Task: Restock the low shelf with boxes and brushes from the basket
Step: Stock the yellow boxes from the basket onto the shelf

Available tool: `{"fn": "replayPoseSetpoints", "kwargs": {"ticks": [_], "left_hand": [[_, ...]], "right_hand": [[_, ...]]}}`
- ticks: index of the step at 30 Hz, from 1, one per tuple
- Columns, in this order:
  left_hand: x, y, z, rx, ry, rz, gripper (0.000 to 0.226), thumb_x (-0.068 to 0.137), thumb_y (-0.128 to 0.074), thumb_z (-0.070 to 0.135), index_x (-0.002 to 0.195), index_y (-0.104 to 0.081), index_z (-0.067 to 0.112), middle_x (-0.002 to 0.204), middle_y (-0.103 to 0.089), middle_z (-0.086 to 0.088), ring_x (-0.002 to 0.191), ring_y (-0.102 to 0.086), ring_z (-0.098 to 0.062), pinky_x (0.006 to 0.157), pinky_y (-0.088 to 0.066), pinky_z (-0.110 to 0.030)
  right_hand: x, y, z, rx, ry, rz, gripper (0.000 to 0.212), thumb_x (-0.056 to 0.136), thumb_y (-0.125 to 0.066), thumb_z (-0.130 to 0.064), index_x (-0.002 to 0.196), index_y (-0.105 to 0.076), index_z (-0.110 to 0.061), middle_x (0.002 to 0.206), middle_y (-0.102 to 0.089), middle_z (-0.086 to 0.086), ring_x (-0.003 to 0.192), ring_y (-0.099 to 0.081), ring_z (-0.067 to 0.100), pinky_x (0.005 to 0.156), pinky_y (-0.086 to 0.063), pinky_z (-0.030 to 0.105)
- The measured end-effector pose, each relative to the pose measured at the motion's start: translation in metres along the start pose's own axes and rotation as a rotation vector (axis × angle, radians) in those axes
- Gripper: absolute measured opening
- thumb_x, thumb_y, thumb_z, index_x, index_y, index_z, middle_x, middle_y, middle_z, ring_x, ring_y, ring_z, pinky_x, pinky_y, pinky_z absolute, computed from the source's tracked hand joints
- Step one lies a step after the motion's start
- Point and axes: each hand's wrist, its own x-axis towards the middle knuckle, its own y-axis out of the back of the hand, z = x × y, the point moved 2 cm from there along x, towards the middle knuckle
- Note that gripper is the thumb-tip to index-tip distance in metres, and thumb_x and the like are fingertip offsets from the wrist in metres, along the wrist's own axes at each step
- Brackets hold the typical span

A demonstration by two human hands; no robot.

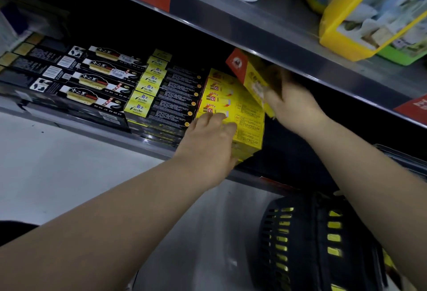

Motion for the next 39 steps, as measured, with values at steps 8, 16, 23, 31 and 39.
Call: {"fn": "replayPoseSetpoints", "kwargs": {"ticks": [8,16,23,31,39], "left_hand": [[-0.002,-0.014,-0.006,0.209,0.005,-0.263,0.075,0.094,-0.046,0.041,0.15,0.002,0.027,0.158,0.018,-0.007,0.144,0.014,-0.033,0.115,0.004,-0.049],[-0.001,-0.012,-0.002,0.219,0.024,-0.308,0.077,0.095,-0.046,0.032,0.15,0.007,0.026,0.156,0.022,-0.01,0.143,0.017,-0.036,0.115,0.005,-0.047],[0.0,-0.008,0.003,0.233,0.035,-0.297,0.073,0.095,-0.046,0.036,0.151,0.0,0.025,0.158,0.015,-0.01,0.145,0.011,-0.035,0.116,0.002,-0.047],[-0.004,0.018,0.07,-0.059,-0.093,-0.017,0.049,0.09,-0.052,0.035,0.135,-0.042,0.018,0.133,-0.049,-0.007,0.122,-0.045,-0.028,0.103,-0.034,-0.037],[-0.035,0.015,0.182,-0.107,-0.475,0.067,0.034,0.092,-0.049,0.037,0.121,-0.053,0.021,0.117,-0.06,0.001,0.111,-0.05,-0.02,0.094,-0.039,-0.034]], "right_hand": [[0.08,-0.033,0.01,0.096,-0.047,-0.029,0.044,0.101,-0.037,-0.025,0.144,-0.031,-0.018,0.149,-0.033,0.008,0.135,-0.032,0.024,0.113,-0.023,0.03],[0.088,-0.061,0.009,0.189,-0.01,-0.193,0.048,0.103,-0.031,-0.025,0.149,-0.02,-0.023,0.156,-0.017,0.009,0.142,-0.02,0.023,0.104,-0.023,0.019],[0.069,-0.049,0.008,0.044,-0.026,-0.225,0.06,0.1,-0.039,-0.031,0.151,-0.006,-0.026,0.159,-0.001,0.01,0.145,-0.01,0.026,0.113,-0.014,0.028],[-0.047,0.035,0.021,0.168,0.092,-0.138,0.019,0.088,-0.061,-0.019,0.107,-0.064,-0.017,0.11,-0.064,0.002,0.099,-0.06,0.017,0.085,-0.045,0.023],[-0.18,0.095,0.1,0.435,-0.054,-0.019,0.018,0.087,-0.06,-0.008,0.083,-0.065,-0.024,0.083,-0.069,0.003,0.084,-0.064,0.027,0.081,-0.051,0.038]]}}
